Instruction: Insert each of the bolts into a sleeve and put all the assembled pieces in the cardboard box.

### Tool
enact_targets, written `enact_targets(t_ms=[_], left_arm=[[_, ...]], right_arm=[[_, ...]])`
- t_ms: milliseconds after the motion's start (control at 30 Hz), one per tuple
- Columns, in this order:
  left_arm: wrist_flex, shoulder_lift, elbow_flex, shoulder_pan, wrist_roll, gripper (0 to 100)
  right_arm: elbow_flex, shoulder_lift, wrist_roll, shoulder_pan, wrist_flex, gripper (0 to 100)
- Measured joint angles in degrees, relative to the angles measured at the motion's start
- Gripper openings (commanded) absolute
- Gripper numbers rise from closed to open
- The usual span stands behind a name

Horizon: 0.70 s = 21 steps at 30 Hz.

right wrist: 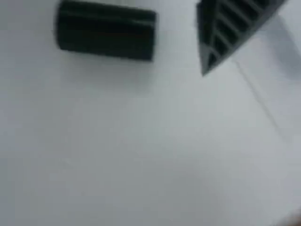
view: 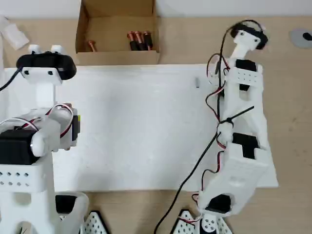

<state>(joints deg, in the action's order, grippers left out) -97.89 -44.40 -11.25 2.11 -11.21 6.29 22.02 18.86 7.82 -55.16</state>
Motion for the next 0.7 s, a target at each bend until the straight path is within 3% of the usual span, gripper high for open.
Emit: enact_targets(t_ms=[233,467,700], left_arm=[[0.00,-0.09,-1.32,0.00,0.09,0],[0.00,-0.09,-5.45,0.00,0.09,0],[0.00,-0.09,-5.54,0.00,0.09,0]], right_arm=[[11.69,0.00,-29.54,0.00,-15.03,46.4],[13.36,0.00,-62.33,-0.09,-18.90,46.1],[13.71,6.59,-74.64,3.60,-17.93,46.1]])
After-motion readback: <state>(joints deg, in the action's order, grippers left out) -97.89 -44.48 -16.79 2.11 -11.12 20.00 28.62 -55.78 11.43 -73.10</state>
